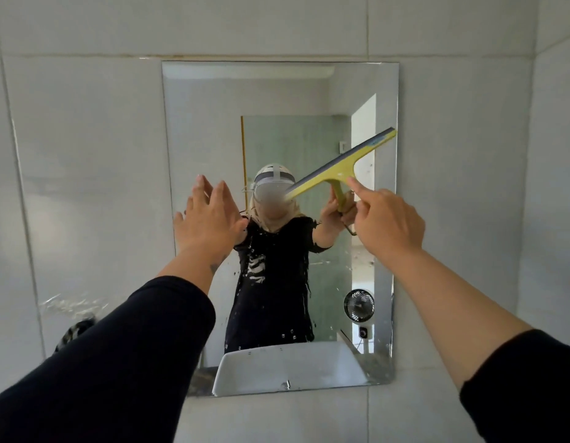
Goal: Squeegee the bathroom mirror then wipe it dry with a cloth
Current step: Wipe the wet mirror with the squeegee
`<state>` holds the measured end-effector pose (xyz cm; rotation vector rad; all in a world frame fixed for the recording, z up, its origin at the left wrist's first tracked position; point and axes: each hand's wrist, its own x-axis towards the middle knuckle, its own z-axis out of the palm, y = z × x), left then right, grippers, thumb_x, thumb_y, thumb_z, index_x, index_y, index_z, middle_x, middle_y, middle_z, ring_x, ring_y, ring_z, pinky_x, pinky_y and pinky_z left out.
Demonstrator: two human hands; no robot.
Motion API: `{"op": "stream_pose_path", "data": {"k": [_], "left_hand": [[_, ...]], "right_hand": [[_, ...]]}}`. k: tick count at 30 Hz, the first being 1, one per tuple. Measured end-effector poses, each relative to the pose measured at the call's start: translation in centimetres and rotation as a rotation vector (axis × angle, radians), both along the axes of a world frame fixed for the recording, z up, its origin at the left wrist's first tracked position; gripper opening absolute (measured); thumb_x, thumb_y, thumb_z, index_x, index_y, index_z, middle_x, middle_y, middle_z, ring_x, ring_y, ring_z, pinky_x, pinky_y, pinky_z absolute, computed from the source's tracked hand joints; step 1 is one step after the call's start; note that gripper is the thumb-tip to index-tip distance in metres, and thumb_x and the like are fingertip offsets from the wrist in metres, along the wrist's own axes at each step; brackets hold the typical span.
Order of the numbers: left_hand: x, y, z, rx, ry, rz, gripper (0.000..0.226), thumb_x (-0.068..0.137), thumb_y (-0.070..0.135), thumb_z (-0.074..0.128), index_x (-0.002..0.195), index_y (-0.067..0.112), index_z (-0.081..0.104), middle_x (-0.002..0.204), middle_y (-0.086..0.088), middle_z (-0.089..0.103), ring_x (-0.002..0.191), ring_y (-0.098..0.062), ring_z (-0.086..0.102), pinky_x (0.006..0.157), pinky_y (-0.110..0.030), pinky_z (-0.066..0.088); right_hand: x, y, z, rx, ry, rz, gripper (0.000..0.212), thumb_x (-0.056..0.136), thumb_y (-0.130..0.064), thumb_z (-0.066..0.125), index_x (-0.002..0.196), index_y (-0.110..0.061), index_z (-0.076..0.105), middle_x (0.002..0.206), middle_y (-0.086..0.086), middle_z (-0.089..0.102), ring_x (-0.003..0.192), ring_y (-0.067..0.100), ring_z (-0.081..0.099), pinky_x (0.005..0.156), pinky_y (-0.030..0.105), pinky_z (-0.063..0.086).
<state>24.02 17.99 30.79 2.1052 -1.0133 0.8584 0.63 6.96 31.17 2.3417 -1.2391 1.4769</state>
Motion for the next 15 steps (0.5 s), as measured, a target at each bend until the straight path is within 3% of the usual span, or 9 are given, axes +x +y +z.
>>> {"op": "stream_pose_path", "data": {"k": [4,10,13,15], "left_hand": [[0.4,0.0,0.0,0.010,0.004,-0.014,0.084,0.084,0.051,0.062,0.149,0.027,0.014,0.160,-0.003,-0.001,0.144,-0.027,0.017,0.113,-0.053,0.025],[0.5,0.2,0.0,0.030,0.003,-0.019,0.085,0.084,0.052,0.062,0.149,0.027,0.014,0.160,-0.003,-0.002,0.144,-0.026,0.017,0.112,-0.053,0.027],[0.5,0.4,0.1,0.039,0.006,-0.025,0.083,0.084,0.053,0.060,0.149,0.026,0.016,0.160,-0.003,-0.001,0.144,-0.026,0.018,0.112,-0.053,0.027],[0.5,0.7,0.5,0.047,0.002,-0.024,0.080,0.084,0.054,0.059,0.148,0.026,0.019,0.159,-0.003,0.003,0.143,-0.027,0.022,0.110,-0.053,0.030]], "right_hand": [[-0.3,-0.4,-0.8,0.092,-0.134,0.039,0.047,0.098,-0.022,0.037,0.139,-0.046,0.039,0.106,0.007,0.063,0.090,0.030,0.057,0.065,0.030,0.036],[0.9,0.7,-3.0,0.247,-0.371,0.114,0.050,0.094,-0.016,0.039,0.139,-0.037,0.045,0.093,0.009,0.068,0.075,0.026,0.052,0.064,0.028,0.036],[2.8,1.9,-4.1,0.306,-0.498,0.201,0.049,0.094,-0.013,0.040,0.140,-0.030,0.046,0.091,0.005,0.068,0.076,0.026,0.061,0.068,0.034,0.050],[4.1,3.1,-4.8,0.353,-0.601,0.280,0.049,0.095,-0.012,0.042,0.141,-0.026,0.045,0.110,0.003,0.070,0.075,0.027,0.067,0.071,0.044,0.058]]}}
